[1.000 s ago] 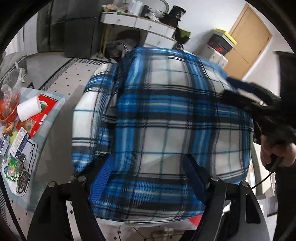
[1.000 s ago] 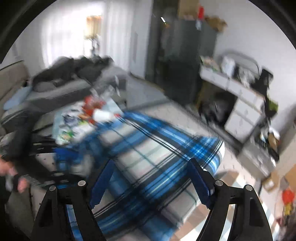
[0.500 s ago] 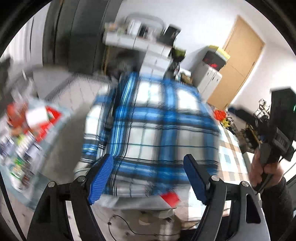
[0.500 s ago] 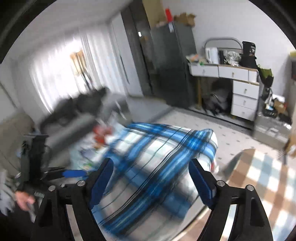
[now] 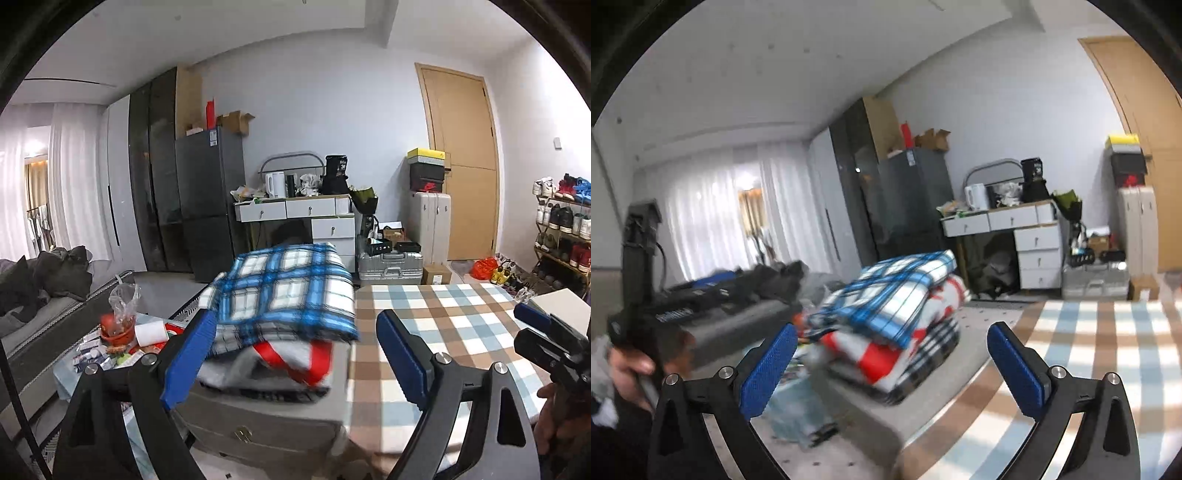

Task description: Fold large clothes

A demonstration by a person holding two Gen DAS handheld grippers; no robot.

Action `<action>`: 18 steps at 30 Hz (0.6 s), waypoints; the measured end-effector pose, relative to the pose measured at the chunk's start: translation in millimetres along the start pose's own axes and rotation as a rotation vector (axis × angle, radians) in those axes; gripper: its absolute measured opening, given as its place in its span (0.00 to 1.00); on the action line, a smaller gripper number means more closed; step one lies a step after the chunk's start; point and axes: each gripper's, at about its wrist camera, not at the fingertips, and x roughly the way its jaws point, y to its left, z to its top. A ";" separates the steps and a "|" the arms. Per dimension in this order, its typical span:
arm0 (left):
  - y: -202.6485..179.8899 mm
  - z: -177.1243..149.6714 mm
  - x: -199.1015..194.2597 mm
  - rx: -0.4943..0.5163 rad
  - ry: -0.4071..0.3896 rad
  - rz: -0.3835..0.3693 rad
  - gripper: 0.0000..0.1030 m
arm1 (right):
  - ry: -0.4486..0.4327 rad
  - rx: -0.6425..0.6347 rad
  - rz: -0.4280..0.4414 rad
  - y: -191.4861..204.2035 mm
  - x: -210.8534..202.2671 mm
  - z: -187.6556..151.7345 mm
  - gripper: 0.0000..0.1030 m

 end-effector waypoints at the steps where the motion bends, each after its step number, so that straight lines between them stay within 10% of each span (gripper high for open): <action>1: -2.7 -3.8 -8.3 -0.012 0.001 0.004 0.84 | -0.004 0.011 -0.006 1.3 -9.3 -2.7 1.00; 8: 12.4 -13.7 -15.5 -0.122 0.006 0.005 0.86 | -0.091 -0.088 -0.170 38.5 -64.5 -26.0 1.00; 18: 14.1 -26.5 -35.8 -0.163 -0.037 -0.047 0.86 | -0.173 -0.161 -0.160 96.2 -101.6 -35.7 1.00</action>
